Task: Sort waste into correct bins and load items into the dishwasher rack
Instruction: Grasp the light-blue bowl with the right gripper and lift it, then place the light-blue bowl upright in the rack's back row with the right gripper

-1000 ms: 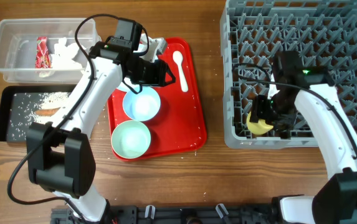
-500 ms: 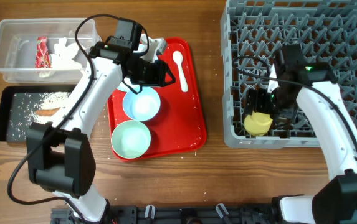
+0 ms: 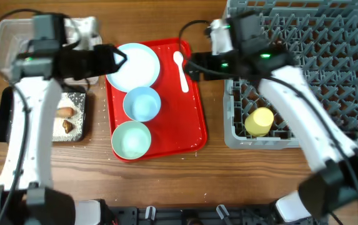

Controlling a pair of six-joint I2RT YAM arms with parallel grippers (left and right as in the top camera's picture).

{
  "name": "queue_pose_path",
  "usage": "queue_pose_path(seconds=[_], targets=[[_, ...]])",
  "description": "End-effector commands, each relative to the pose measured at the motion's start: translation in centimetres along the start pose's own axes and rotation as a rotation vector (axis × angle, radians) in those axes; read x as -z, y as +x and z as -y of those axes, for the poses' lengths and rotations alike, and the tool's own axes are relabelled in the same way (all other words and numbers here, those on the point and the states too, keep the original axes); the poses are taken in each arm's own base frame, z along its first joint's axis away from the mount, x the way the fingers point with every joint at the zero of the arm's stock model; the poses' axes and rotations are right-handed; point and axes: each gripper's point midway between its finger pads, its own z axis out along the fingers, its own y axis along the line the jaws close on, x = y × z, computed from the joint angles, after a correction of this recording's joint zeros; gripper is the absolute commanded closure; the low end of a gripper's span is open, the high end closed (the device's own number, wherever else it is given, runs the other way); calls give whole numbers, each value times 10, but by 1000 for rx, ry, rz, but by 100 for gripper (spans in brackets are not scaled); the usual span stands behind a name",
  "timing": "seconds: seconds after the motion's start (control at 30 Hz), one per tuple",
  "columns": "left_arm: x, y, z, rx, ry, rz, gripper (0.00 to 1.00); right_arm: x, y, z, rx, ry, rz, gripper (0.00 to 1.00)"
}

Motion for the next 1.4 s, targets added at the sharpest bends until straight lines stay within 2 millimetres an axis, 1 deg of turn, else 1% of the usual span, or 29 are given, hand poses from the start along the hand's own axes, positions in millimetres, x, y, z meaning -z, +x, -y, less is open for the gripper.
queue_pose_path(seconds=[0.0,0.03,0.1,0.13,0.17,0.2,0.23,0.33,0.4,0.43,0.5,0.6,0.67,0.7,0.73,0.77,0.8,0.87,0.9,0.93,0.97,1.03,1.1,1.13,1.17,1.2,1.23,1.27,1.37], targets=[[25,-4,-32,83,-53,34,14,-81,30,-22,-25,-44,-128,18],[28,-3,-39,102,-65,36,0,-100,37,-27,-18,-53,-148,21],[32,-5,-46,117,-74,47,0,-138,57,-35,-27,-62,-195,27],[32,-5,-47,119,-76,49,0,-158,73,-36,-53,-54,-238,32],[32,-5,-47,119,-76,49,0,-173,89,-32,-84,-36,-285,41],[32,-5,-47,119,-76,48,0,-179,96,-29,-97,-27,-304,43],[32,-6,-47,118,-76,49,0,-184,100,-25,-112,-18,-316,47],[32,-5,-47,119,-76,49,0,-185,101,-23,-116,-13,-321,69],[32,-5,-47,119,-76,49,0,-184,103,-20,-145,8,-326,93],[32,-5,-47,119,-76,49,0,-183,102,-18,-150,10,-327,96],[32,-5,-47,119,-76,49,0,-179,98,-12,-190,26,-331,96],[32,-5,-47,119,-76,49,0,-152,83,3,-222,77,-303,96],[32,-5,-47,119,-76,49,0,-117,59,15,-213,127,-229,96],[32,-5,-47,119,-76,49,0,-87,36,27,-220,181,-142,96],[32,-5,-47,119,-76,49,0,-45,6,46,-223,273,-4,96],[32,-5,-47,119,-76,49,0,-16,-13,63,-231,368,101,96],[32,-5,-47,119,-76,49,0,25,-35,88,-239,525,247,96],[32,-5,-47,120,-76,48,0,105,-63,131,-257,907,527,96],[32,-5,-47,119,-76,49,0,133,-72,142,-262,1055,630,96],[32,-5,-47,119,-76,49,0,159,-90,152,-203,1255,742,96],[32,-5,-47,119,-76,49,0,160,-104,154,-135,1320,756,96],[32,-5,-47,119,-76,49,0,160,-123,159,-65,1439,786,96],[32,-5,-47,119,-76,49,0,148,-149,169,78,1598,757,96],[32,-5,-47,119,-76,49,0,138,-156,175,138,1642,729,96],[32,-5,-47,119,-76,49,0,132,-157,179,163,1660,712,96],[32,-5,-47,119,-76,49,0,117,-159,192,210,1700,679,96],[32,-5,-47,119,-76,49,0,110,-158,200,224,1710,660,96],[32,-5,-47,119,-76,49,0,100,-155,214,236,1724,623,96],[32,-5,-47,119,-76,49,0,88,-144,252,225,1765,547,96]])
